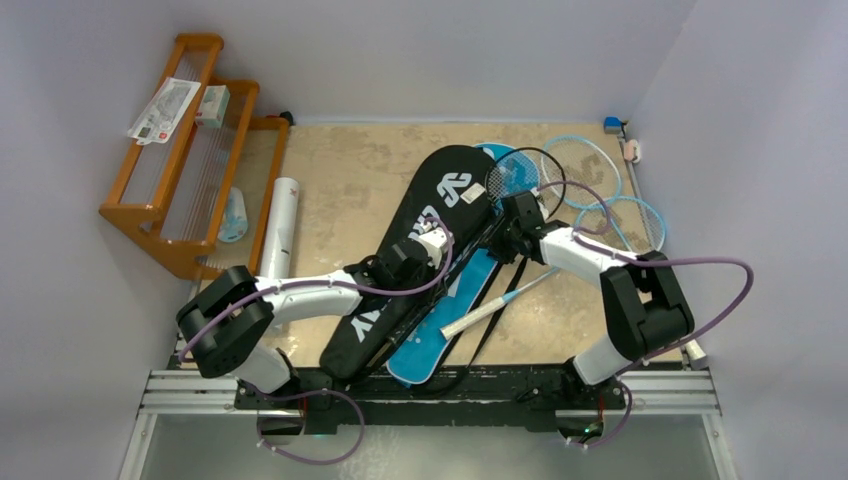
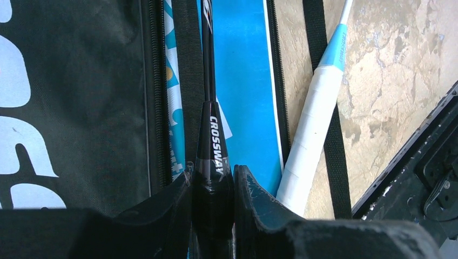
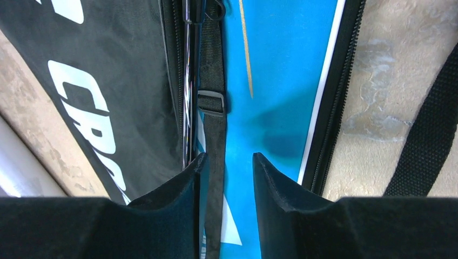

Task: Pack up the badminton gear
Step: Place the racket in the racket bag, then pick up the racket from the racket bag.

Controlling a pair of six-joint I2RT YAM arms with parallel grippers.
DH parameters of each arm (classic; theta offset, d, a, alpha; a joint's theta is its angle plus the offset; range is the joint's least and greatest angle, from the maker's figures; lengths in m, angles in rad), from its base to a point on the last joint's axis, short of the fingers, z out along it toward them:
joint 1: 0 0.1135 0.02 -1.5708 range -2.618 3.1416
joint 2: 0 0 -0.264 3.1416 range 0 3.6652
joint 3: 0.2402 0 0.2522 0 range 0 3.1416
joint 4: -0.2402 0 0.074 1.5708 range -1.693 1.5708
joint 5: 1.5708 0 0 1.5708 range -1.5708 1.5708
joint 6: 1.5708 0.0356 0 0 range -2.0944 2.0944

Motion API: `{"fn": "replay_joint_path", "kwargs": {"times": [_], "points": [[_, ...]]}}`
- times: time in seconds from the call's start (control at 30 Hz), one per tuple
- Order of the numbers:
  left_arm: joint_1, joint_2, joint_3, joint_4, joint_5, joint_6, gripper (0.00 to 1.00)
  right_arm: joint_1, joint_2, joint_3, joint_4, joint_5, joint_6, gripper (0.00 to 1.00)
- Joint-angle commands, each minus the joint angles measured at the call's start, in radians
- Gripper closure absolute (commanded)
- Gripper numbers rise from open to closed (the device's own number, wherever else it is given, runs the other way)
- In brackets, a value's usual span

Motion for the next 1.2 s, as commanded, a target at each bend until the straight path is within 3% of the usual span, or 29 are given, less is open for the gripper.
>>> {"fn": "replay_joint_path", "kwargs": {"times": [0.0, 0.27, 0.47, 0.57, 0.83, 0.9, 1.0, 1.07, 1.1, 1.17], "points": [[-0.010, -0.020, -0.002, 0.033, 0.017, -0.004, 1.00, 0.002, 0.010, 0.053, 0.004, 0.016, -0.017, 0.63], [-0.011, -0.030, -0.004, 0.021, 0.009, -0.018, 1.00, 0.002, -0.085, 0.021, -0.034, 0.075, 0.017, 0.58], [-0.012, -0.023, 0.010, 0.018, -0.004, -0.036, 1.00, 0.000, -0.192, -0.089, 0.073, 0.095, 0.041, 0.53], [-0.014, -0.033, 0.010, 0.015, -0.009, -0.039, 1.00, 0.000, -0.162, -0.051, 0.064, 0.075, 0.024, 0.47], [-0.023, -0.052, 0.014, 0.002, -0.006, -0.046, 1.00, 0.000, -0.022, 0.052, 0.077, -0.008, 0.010, 0.51], [-0.024, -0.061, 0.005, 0.007, -0.005, -0.052, 1.00, 0.000, -0.005, 0.059, 0.089, -0.013, 0.010, 0.55], [-0.026, -0.075, -0.011, 0.010, -0.008, -0.060, 0.98, 0.000, 0.003, 0.066, 0.086, -0.011, 0.006, 0.70], [-0.026, -0.092, -0.019, 0.003, -0.014, -0.058, 0.91, 0.000, -0.002, 0.070, 0.069, 0.002, 0.002, 0.95], [-0.026, -0.104, -0.023, 0.000, -0.015, -0.056, 0.86, 0.000, -0.006, 0.076, 0.054, 0.011, -0.004, 1.00], [-0.026, -0.145, -0.038, -0.006, -0.047, -0.045, 0.72, 0.001, -0.019, 0.095, 0.008, 0.028, -0.023, 1.00]]}}
